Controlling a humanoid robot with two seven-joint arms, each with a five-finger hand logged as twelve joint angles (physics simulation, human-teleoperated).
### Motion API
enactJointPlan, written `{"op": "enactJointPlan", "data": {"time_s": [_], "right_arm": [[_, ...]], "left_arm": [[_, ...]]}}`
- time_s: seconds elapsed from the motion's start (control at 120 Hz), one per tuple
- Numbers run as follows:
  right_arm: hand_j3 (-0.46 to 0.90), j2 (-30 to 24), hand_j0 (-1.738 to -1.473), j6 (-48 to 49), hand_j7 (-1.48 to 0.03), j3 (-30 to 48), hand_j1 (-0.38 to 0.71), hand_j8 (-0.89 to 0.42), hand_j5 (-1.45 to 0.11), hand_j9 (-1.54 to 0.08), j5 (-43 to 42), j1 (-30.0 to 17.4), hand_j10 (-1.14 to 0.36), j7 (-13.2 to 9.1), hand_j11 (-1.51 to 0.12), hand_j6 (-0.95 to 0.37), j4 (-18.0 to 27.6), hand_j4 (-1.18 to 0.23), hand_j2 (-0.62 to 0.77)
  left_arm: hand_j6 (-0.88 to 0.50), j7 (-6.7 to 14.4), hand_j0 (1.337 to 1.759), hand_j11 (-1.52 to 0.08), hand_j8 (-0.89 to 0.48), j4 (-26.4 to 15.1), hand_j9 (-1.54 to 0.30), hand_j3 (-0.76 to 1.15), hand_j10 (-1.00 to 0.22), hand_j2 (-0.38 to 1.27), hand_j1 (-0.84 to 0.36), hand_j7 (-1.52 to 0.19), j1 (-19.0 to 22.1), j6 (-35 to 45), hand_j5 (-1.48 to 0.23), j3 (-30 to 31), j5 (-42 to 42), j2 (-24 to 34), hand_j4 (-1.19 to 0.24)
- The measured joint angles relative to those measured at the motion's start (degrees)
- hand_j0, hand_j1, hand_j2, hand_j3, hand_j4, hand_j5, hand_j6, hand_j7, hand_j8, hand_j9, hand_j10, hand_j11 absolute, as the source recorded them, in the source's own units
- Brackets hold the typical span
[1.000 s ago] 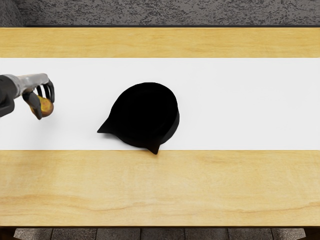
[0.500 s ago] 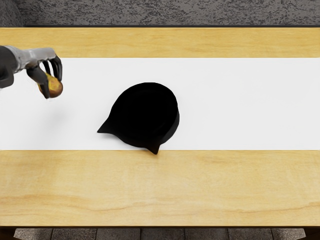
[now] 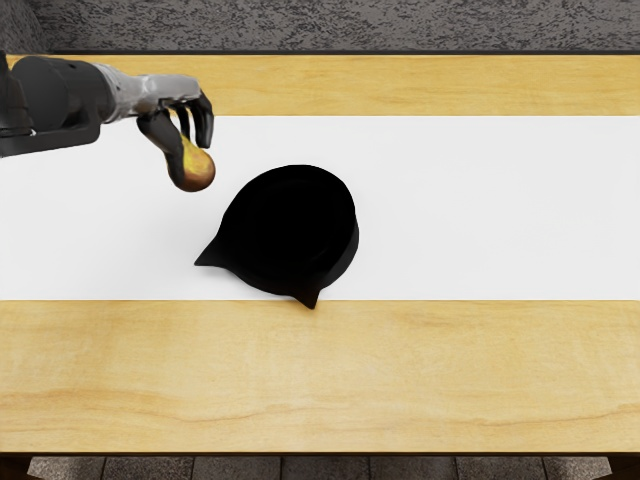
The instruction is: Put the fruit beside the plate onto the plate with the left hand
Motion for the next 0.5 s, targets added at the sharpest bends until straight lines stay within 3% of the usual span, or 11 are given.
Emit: {"op": "enactJointPlan", "data": {"time_s": [0.083, 0.5], "right_arm": [[0.00, 0.0, -1.658, 0.0, 0.00, 0.0, -0.35, 0.00, 0.00, 0.00, 0.0, 0.0, 0.00, 0.0, 0.00, 0.00, 0.0, 0.00, 0.00], [0.00, 0.0, -1.658, 0.0, 0.00, 0.0, -0.35, 0.00, 0.00, 0.00, 0.0, 0.0, 0.00, 0.0, 0.00, 0.00, 0.0, 0.00, 0.00]], "left_arm": [[-0.59, 0.0, 1.652, -1.12, -0.51, 0.0, -1.12, 0.00, -0.76, 0.98, -0.50, -1.13, -0.3, -0.1, -1.15, -0.4, -0.4, -1.1, -0.81], [-0.67, 0.0, 1.653, -1.12, -0.55, 0.0, -1.12, 0.00, -0.80, 0.88, -0.45, -1.13, -1.1, -0.1, -1.13, -1.4, -0.7, -6.5, -0.83]]}}
